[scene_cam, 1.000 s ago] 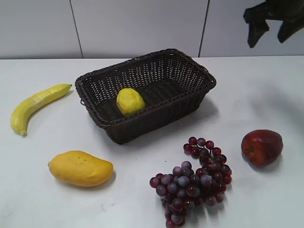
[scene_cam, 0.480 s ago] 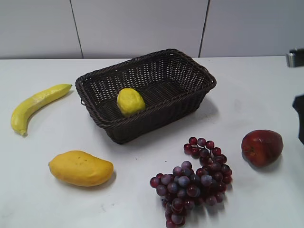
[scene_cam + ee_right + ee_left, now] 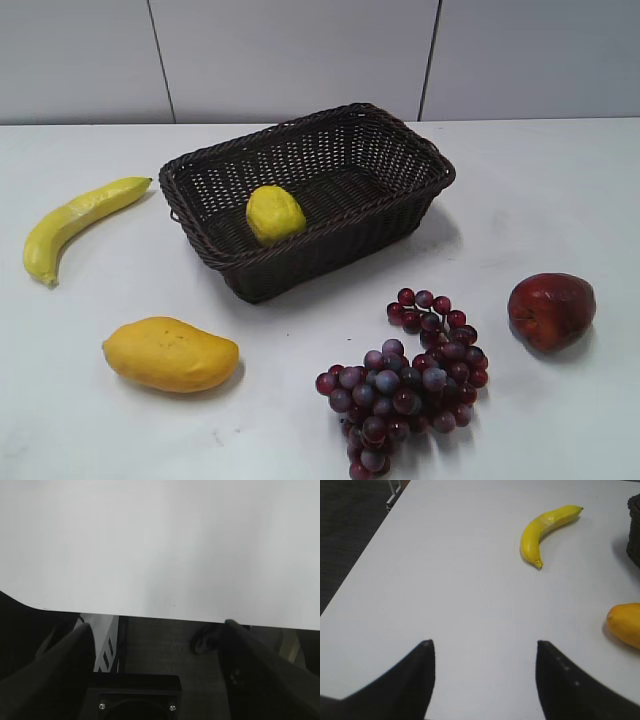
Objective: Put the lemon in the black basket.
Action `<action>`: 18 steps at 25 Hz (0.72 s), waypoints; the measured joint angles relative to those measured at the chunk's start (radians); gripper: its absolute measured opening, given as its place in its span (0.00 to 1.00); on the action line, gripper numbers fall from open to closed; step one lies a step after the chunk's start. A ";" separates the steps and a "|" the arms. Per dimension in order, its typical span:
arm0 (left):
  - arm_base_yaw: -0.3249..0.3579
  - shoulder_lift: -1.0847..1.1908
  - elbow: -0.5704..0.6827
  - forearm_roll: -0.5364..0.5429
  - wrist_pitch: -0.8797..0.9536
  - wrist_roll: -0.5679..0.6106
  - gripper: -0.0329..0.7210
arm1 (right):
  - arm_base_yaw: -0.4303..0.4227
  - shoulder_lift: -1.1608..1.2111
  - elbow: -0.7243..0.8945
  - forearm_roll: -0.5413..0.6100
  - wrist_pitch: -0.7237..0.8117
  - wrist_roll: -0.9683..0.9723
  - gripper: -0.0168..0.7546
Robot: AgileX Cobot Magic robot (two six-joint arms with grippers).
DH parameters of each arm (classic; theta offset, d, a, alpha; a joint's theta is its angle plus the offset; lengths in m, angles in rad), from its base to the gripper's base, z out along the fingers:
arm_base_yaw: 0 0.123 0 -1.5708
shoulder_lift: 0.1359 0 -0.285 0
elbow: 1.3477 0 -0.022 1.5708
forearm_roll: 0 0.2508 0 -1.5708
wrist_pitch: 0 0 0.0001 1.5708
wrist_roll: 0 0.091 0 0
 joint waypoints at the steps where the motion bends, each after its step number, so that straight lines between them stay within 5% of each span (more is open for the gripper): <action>1: 0.000 0.000 0.000 0.000 0.000 0.000 0.67 | 0.000 -0.047 0.021 0.003 -0.008 0.000 0.77; 18: 0.000 0.000 0.000 0.000 0.000 0.000 0.67 | 0.000 -0.857 0.101 0.018 -0.024 0.003 0.76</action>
